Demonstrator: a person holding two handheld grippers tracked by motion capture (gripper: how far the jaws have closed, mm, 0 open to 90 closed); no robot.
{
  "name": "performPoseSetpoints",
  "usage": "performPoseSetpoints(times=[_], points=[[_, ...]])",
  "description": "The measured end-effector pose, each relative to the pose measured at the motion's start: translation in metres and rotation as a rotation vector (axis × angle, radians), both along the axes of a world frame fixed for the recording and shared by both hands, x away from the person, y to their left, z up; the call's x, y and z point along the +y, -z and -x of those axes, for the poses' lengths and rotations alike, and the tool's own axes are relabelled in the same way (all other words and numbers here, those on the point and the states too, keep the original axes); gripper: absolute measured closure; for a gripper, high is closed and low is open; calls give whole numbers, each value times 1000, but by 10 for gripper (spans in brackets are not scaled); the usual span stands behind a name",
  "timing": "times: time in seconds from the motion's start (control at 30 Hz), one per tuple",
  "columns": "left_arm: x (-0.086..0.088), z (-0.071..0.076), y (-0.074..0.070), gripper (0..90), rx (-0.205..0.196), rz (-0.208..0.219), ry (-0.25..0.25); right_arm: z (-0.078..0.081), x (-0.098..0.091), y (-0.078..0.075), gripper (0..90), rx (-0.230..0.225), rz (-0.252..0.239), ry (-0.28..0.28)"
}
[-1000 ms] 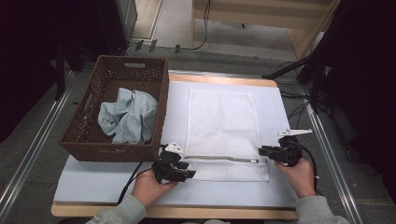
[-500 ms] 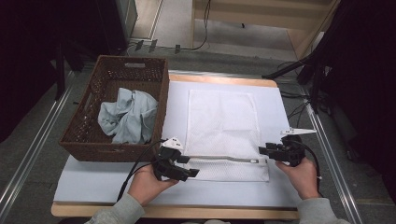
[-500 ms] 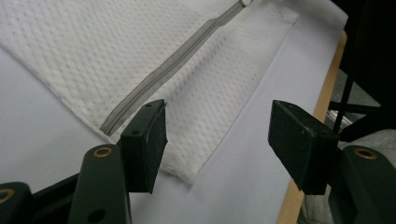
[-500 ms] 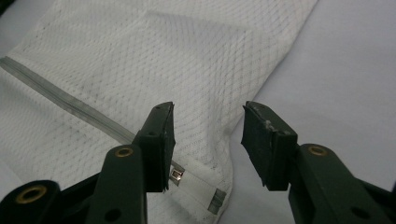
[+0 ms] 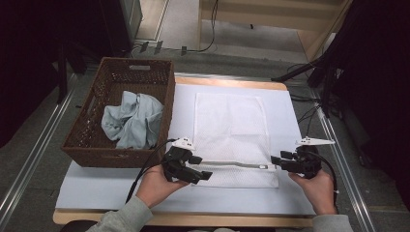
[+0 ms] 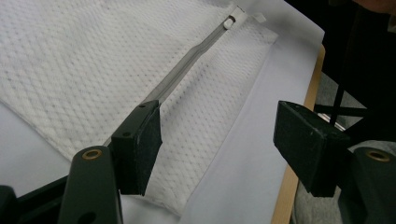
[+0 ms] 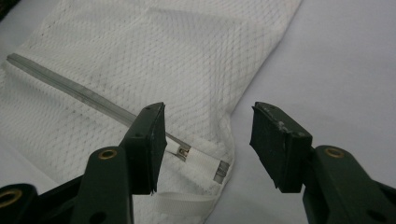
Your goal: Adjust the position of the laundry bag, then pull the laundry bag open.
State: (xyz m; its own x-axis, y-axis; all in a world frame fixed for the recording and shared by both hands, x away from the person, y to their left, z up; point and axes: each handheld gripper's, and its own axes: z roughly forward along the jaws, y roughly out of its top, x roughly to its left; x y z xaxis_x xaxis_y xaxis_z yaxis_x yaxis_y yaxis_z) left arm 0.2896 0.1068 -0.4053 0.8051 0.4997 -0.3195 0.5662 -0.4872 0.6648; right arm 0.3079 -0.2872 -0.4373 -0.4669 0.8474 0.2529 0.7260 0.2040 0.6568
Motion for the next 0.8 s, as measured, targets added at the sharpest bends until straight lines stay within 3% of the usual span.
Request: performPoseSetpoints(times=[0.1, 0.23, 0.4, 0.57, 0.8], points=[[-1, -2, -1, 372, -33, -14, -16, 4, -1, -1, 464, 7, 1, 14], [-4, -7, -1, 381, -17, -3, -5, 11, -3, -1, 478, 7, 11, 24], [-10, -10, 3, 386, -15, -33, 29, 14, -2, -2, 492, -5, 23, 22], [-10, -13, 3, 384, -17, -9, 24, 16, -3, 0, 507, -2, 29, 22], [-13, -15, 5, 386, -14, -16, 22, 15, -2, 4, 544, 21, 18, 31]])
